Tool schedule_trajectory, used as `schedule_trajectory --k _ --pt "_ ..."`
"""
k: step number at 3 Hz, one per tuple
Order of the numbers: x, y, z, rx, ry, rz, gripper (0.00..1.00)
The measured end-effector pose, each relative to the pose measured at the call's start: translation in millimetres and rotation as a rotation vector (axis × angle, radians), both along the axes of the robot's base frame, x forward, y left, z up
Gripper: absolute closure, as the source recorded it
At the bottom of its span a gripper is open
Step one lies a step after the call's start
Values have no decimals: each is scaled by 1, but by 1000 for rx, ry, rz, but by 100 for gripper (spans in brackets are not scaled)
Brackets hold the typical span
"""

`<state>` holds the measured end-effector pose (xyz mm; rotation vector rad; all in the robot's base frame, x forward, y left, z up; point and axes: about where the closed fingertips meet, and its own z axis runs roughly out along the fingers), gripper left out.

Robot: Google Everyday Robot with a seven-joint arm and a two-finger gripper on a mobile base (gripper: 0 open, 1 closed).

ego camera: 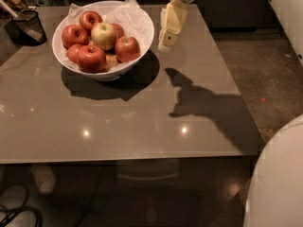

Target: Pick apple from white bowl

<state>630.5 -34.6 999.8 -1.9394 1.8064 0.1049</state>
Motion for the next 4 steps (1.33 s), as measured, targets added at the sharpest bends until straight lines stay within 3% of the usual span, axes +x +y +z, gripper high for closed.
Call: schedule_trajectory --k 1,2,3,4 --pt "0 0 0 0 0 0 0" --pt "28 43 -20 72 32 52 0" --pt "31 47 -22 78 28 45 0" --pt "30 52 -28 62 54 20 0"
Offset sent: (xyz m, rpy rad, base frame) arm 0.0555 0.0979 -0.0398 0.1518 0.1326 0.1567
